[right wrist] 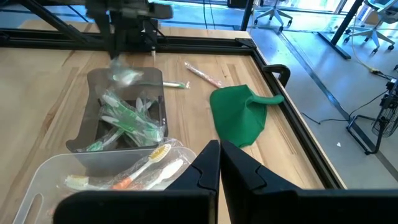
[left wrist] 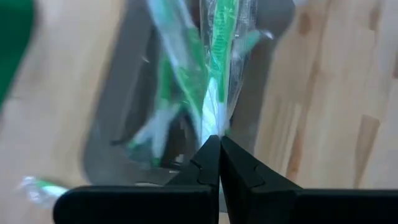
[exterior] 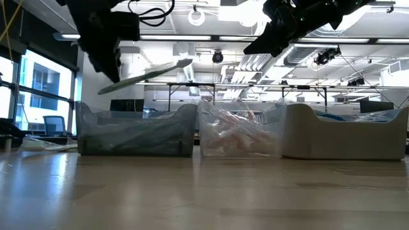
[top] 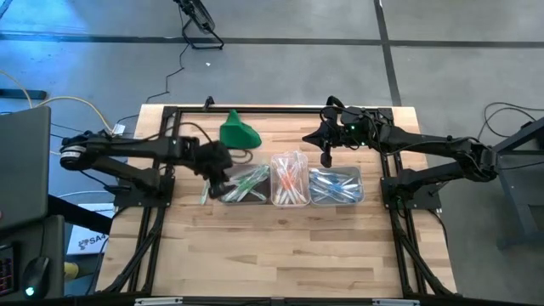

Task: Pick & Place Toothbrushes
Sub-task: Put the green toothbrush into the black bin

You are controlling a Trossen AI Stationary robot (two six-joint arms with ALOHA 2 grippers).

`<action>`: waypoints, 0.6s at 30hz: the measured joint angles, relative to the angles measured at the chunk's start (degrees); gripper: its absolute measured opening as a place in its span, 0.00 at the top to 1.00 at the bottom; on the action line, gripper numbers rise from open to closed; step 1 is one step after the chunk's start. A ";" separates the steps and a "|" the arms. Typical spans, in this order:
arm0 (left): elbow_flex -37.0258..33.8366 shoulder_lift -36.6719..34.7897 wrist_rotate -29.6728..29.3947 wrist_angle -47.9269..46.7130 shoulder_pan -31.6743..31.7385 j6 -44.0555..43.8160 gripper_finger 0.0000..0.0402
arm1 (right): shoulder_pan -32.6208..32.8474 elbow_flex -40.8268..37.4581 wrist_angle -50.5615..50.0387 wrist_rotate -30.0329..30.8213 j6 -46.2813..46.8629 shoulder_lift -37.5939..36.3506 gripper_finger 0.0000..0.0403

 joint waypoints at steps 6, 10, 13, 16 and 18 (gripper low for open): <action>-4.11 0.13 -4.06 4.71 -3.23 -0.80 1.00 | 0.01 -0.01 0.00 -0.02 0.00 0.00 0.99; -4.66 0.11 -13.77 4.74 -3.74 0.08 1.00 | 0.02 0.00 0.00 -0.02 0.00 0.00 0.99; -4.70 0.11 -15.52 4.68 -3.59 3.34 1.00 | 0.00 -0.01 0.00 -0.02 0.00 0.00 0.99; -4.70 0.18 -15.27 4.65 -3.65 6.93 1.00 | 0.00 0.00 -0.07 -0.02 0.24 0.00 0.99; -4.70 0.98 -14.59 4.81 -3.64 7.48 1.00 | 0.02 0.00 -0.37 -0.02 0.24 0.00 0.99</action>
